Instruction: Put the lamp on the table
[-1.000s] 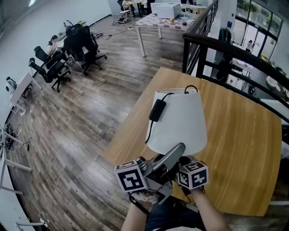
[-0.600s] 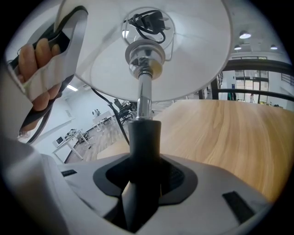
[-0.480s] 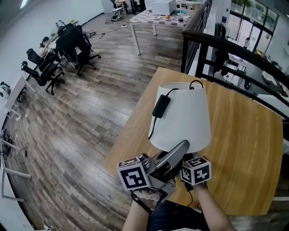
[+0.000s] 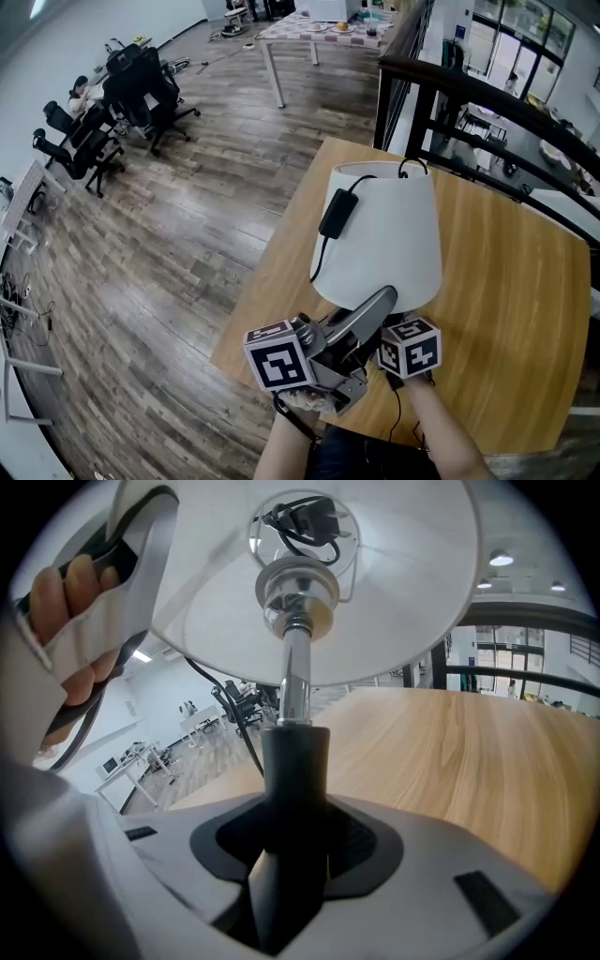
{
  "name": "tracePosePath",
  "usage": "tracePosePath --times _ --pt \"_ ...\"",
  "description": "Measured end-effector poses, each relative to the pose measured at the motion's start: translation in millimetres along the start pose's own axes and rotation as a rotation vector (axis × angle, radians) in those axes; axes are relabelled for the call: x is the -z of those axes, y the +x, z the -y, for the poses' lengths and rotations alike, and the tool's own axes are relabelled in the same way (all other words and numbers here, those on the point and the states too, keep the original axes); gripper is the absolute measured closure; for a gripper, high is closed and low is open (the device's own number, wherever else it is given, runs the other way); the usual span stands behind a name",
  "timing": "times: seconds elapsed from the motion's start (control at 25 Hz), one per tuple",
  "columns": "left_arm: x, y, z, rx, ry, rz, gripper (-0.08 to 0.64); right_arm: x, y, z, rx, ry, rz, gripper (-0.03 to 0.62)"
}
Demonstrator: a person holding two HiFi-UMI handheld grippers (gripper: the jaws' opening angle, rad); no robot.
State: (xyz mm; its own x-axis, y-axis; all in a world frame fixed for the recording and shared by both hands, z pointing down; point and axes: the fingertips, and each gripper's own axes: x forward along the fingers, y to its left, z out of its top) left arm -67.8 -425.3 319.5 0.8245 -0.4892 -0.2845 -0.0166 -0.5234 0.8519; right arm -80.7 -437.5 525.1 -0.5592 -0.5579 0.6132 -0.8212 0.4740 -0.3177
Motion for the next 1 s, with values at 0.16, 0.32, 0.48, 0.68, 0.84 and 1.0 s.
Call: tracePosePath --times 0.16,0.32,0.48,0.68,0.84,1.0 --pt "-6 7 -12 0.003 -0.013 -0.006 0.546 -5 10 11 0.01 0.004 -0.003 0.428" --pt "-15 10 -22 0.001 -0.023 -0.006 0.546 -10 19 16 0.015 0.003 -0.01 0.428" --pt "-13 13 -31 0.0 -0.029 -0.01 0.546 -6 24 23 0.021 0.006 -0.013 0.428" --pt "-12 16 -41 0.0 -0.023 -0.021 0.546 -5 32 31 0.022 0.009 -0.009 0.428" --pt "-15 23 -41 0.001 -0.024 -0.021 0.546 -12 31 36 0.023 0.013 -0.006 0.428" --pt "-17 23 -43 0.003 -0.022 -0.015 0.546 -12 32 37 0.018 0.01 0.0 0.428"
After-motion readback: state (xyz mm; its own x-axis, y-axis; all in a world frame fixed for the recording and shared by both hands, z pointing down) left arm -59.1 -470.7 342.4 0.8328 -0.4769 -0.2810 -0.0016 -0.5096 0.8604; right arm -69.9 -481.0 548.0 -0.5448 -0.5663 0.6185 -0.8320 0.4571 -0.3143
